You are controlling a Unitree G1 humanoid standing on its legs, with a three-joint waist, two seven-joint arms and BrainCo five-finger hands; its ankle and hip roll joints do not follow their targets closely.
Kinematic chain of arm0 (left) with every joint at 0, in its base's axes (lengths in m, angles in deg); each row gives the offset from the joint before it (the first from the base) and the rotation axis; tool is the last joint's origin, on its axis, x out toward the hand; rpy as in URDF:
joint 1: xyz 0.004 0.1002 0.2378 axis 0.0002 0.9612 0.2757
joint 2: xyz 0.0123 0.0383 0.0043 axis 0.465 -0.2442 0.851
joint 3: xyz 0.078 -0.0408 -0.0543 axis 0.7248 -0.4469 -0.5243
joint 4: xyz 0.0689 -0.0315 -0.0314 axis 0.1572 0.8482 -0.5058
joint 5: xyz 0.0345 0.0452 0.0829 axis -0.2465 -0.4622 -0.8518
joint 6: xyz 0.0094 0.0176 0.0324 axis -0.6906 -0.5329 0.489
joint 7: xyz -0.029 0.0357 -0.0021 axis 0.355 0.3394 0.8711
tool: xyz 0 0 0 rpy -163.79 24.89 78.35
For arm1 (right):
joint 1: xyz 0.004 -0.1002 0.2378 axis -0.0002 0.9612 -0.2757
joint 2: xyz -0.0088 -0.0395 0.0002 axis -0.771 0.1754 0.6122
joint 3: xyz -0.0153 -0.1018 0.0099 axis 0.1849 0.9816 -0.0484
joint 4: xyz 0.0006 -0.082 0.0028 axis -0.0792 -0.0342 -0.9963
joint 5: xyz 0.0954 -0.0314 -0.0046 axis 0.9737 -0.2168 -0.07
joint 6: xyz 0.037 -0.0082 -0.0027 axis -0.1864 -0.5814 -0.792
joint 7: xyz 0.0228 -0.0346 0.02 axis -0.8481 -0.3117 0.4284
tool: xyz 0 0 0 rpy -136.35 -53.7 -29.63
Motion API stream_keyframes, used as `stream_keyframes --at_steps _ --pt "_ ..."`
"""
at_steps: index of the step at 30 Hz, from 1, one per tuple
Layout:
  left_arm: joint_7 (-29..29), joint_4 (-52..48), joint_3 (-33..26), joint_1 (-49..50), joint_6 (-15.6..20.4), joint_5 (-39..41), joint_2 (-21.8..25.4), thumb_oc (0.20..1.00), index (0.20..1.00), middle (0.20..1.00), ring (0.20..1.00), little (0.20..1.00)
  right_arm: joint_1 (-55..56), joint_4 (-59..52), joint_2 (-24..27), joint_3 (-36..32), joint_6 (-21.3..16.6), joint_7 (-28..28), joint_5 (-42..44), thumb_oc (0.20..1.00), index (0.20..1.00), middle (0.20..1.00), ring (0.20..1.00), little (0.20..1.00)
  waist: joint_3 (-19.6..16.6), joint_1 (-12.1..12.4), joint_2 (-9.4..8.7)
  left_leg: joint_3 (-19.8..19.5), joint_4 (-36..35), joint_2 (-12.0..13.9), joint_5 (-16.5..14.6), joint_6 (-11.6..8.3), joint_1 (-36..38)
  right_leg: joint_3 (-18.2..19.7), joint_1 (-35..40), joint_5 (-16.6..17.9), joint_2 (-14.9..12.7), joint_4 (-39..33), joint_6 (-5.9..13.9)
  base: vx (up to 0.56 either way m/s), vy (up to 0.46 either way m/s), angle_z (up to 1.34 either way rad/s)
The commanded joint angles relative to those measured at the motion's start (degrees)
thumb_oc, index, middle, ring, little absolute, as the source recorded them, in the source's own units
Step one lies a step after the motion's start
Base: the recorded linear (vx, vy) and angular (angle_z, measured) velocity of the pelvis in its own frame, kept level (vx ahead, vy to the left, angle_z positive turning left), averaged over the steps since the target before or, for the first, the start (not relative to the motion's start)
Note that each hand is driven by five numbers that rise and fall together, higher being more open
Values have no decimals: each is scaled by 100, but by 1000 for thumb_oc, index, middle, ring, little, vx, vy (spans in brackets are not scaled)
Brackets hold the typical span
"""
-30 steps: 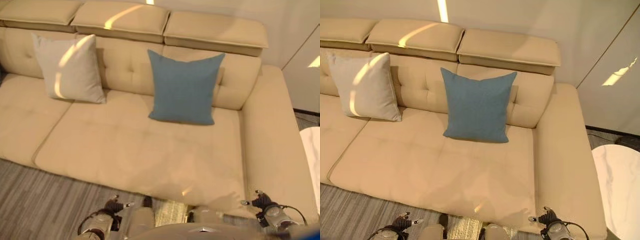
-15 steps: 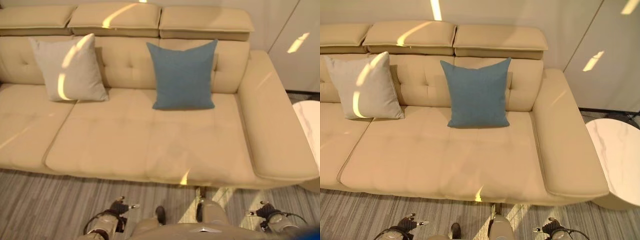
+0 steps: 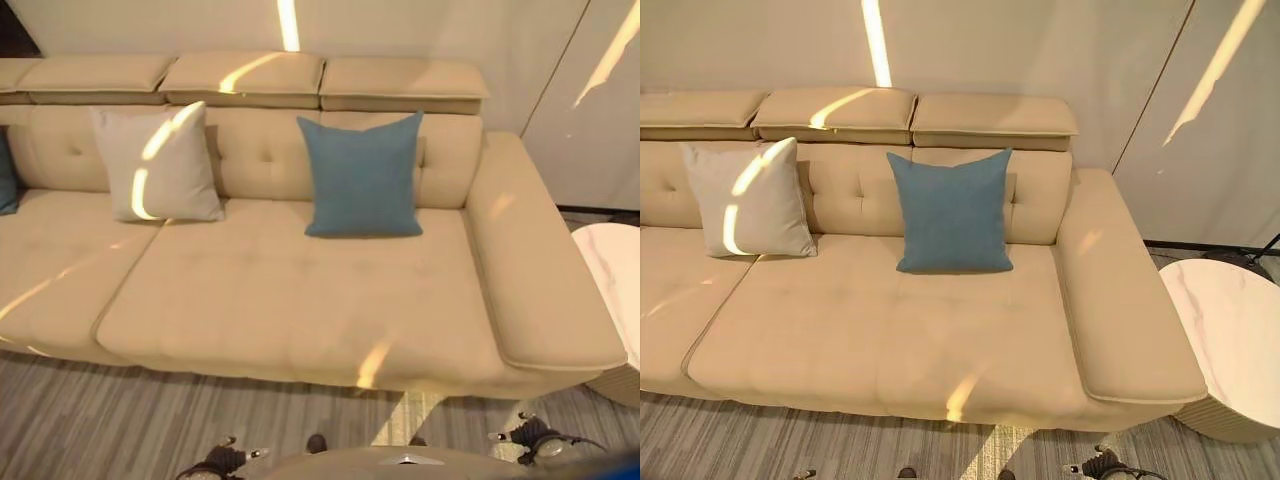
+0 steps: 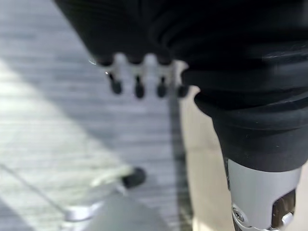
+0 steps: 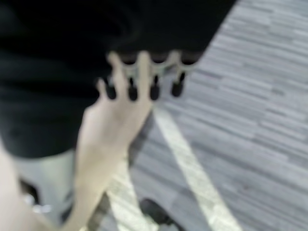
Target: Pick up all the scattered cushions and arrange them neatly on the sofa.
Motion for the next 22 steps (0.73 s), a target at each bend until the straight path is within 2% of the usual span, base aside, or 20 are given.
stream_keyframes --at_steps 1,22 --pt "-34 186 -204 -287 67 -56 263 1000 1000 1000 1000 1000 -167 190 0 28 -59 85 76 1000 1000 1000 1000 1000 120 15 -421 -78 41 -148 -377 -348 170 -104 409 823 -64 -1216 436 -3 -35 1" --pt "-35 244 -220 -253 36 -18 198 1000 1000 1000 1000 1000 -96 368 26 -10 -20 152 -13 1000 1000 1000 1000 1000 75 2 -367 94 -218 -50 -273 -432 548 -259 700 692 14 -1216 390 0 -11 2"
